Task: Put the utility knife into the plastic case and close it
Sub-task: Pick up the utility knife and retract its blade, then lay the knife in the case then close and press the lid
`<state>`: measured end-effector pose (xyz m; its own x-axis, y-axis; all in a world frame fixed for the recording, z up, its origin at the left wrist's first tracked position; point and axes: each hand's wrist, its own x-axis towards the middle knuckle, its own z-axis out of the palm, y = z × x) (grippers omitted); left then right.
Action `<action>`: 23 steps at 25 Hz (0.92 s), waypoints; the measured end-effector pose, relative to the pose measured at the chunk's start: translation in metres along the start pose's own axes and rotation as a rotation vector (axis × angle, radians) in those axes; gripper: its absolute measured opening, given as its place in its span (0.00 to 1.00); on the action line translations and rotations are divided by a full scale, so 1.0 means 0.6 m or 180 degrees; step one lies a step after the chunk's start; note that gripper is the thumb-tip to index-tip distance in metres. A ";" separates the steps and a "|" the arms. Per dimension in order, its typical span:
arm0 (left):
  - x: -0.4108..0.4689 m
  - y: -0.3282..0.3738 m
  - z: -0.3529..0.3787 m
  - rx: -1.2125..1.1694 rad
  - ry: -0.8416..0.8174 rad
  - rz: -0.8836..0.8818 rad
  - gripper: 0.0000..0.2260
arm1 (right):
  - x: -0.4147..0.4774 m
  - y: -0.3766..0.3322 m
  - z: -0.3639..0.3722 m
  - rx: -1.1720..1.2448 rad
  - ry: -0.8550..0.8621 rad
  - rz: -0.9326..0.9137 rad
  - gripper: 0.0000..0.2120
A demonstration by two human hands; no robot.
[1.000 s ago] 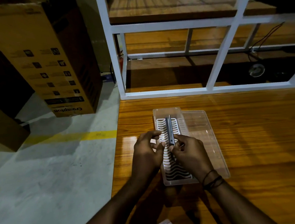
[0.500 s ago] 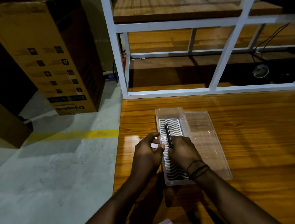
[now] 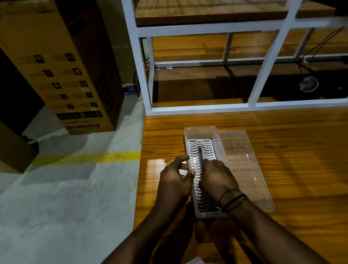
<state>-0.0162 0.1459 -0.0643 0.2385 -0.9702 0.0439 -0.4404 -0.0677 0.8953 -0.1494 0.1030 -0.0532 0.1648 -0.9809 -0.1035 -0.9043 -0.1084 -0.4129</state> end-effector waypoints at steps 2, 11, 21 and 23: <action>-0.001 0.000 0.000 -0.0008 -0.0014 -0.0027 0.18 | -0.001 -0.002 -0.001 -0.0096 -0.0063 0.0039 0.16; 0.000 -0.004 0.000 -0.0092 -0.0043 -0.0046 0.17 | -0.016 -0.009 -0.013 -0.0227 -0.0017 -0.0140 0.17; -0.004 -0.001 0.000 -0.0216 -0.0115 -0.0083 0.17 | -0.021 0.128 -0.066 0.0631 0.1308 0.0482 0.17; -0.005 0.001 -0.002 -0.0247 -0.0097 -0.0130 0.16 | -0.023 0.159 -0.065 0.0285 0.0964 0.0953 0.22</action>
<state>-0.0161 0.1487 -0.0636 0.2279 -0.9737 -0.0057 -0.3620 -0.0901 0.9278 -0.2533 0.1001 -0.0556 -0.2346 -0.9715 0.0340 -0.8547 0.1895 -0.4834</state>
